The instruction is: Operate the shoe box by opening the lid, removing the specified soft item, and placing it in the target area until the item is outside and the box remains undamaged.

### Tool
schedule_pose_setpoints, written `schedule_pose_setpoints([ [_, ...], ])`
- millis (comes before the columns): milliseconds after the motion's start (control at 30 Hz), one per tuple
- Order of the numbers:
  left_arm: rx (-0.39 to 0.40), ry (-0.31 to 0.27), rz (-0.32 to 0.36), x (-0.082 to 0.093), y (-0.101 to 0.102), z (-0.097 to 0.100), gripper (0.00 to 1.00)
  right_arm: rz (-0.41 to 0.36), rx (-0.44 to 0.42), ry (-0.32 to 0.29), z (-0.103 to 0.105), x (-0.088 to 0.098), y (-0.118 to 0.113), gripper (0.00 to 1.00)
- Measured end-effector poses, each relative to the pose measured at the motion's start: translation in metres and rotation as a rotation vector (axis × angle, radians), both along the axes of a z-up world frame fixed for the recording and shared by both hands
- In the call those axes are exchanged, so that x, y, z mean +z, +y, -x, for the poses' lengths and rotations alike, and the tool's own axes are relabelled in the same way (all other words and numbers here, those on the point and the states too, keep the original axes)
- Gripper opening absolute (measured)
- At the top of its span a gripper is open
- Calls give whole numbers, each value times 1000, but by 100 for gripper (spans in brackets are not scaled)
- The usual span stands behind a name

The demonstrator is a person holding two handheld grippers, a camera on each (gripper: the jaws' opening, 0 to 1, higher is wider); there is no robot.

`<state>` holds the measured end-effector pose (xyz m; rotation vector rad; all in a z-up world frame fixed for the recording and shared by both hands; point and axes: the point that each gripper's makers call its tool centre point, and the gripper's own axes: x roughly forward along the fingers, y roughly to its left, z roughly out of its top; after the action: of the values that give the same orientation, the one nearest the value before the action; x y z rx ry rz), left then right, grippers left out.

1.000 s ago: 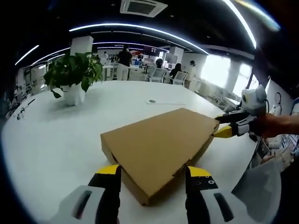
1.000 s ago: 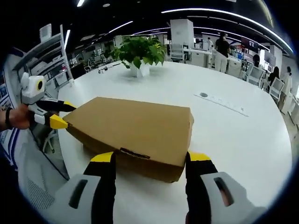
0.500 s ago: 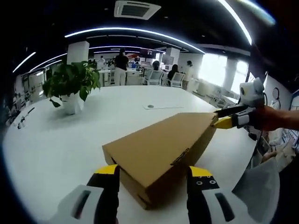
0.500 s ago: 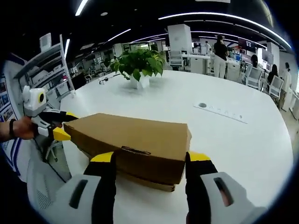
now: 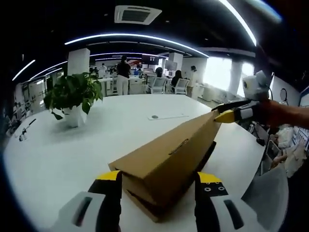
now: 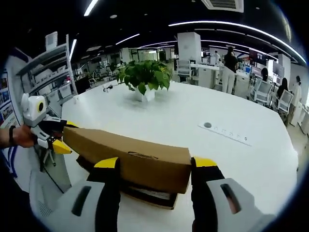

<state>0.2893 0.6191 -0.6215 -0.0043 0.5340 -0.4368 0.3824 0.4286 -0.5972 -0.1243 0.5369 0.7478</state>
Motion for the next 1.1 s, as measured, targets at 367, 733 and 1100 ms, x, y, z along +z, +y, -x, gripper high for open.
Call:
schedule_pose_setpoints([
  [367,19,-33,-16,10,6,-12,60,-30,-12,-3,-15,16,6,55],
  [733,86,-60,-17,17,17,-25,49,-55,-16,-11,-29,28,13,55],
  [1100,136,-79,-47,20,28,-34,37,-70,-10,-25,-39,35,17,55],
])
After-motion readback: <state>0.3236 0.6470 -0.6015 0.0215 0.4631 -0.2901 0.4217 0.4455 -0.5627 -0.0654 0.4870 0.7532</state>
